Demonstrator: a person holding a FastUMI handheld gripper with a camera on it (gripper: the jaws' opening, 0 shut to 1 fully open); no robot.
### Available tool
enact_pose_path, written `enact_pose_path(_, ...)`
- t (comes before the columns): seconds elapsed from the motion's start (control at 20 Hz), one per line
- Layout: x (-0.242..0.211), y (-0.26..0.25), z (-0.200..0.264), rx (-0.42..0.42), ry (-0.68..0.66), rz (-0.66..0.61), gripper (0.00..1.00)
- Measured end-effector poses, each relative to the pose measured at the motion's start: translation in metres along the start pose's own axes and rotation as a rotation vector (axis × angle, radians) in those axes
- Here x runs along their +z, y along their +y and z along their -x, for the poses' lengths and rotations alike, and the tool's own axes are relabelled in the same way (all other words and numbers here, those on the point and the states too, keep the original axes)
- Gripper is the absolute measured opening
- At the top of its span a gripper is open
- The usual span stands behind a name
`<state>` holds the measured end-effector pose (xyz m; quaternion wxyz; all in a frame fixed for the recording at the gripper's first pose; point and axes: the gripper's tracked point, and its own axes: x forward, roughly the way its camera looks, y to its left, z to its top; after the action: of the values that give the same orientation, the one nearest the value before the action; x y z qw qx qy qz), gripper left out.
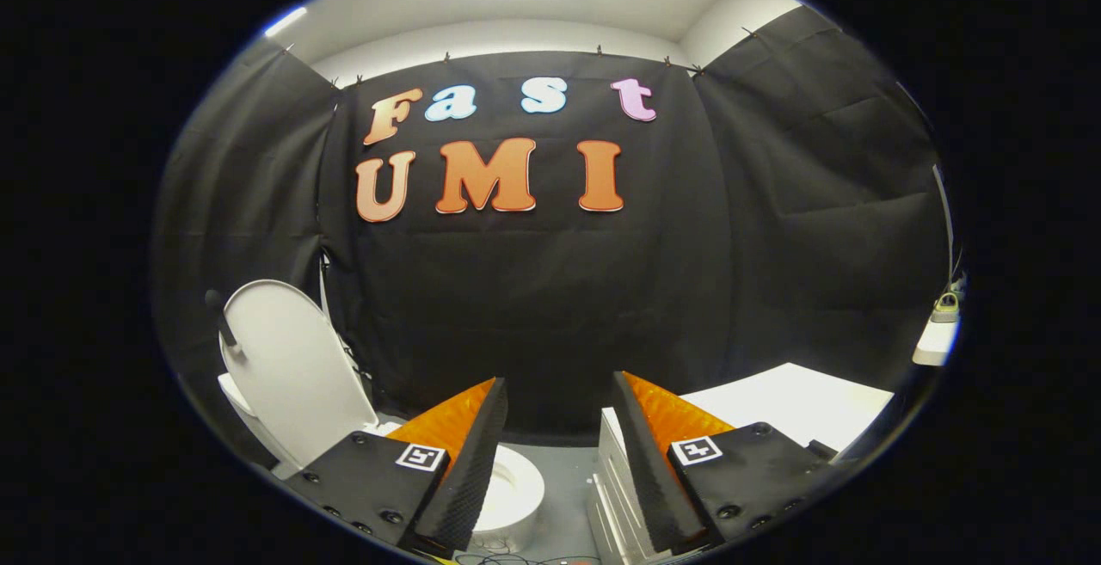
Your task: Open the toilet lid.
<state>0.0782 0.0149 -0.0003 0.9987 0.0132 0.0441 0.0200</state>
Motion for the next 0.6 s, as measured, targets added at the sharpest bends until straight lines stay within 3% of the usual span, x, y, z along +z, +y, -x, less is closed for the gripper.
enact_pose_path(0.25, -0.024, -0.022, 0.019, -0.027, -0.016, 0.009, 0.81)
enact_pose_path(0.4, -0.032, -0.037, 0.024, -0.053, -0.032, -0.041, 0.87)
enact_pose_path(0.6, -0.056, -0.061, 0.022, -0.102, 0.014, -0.085, 0.87)
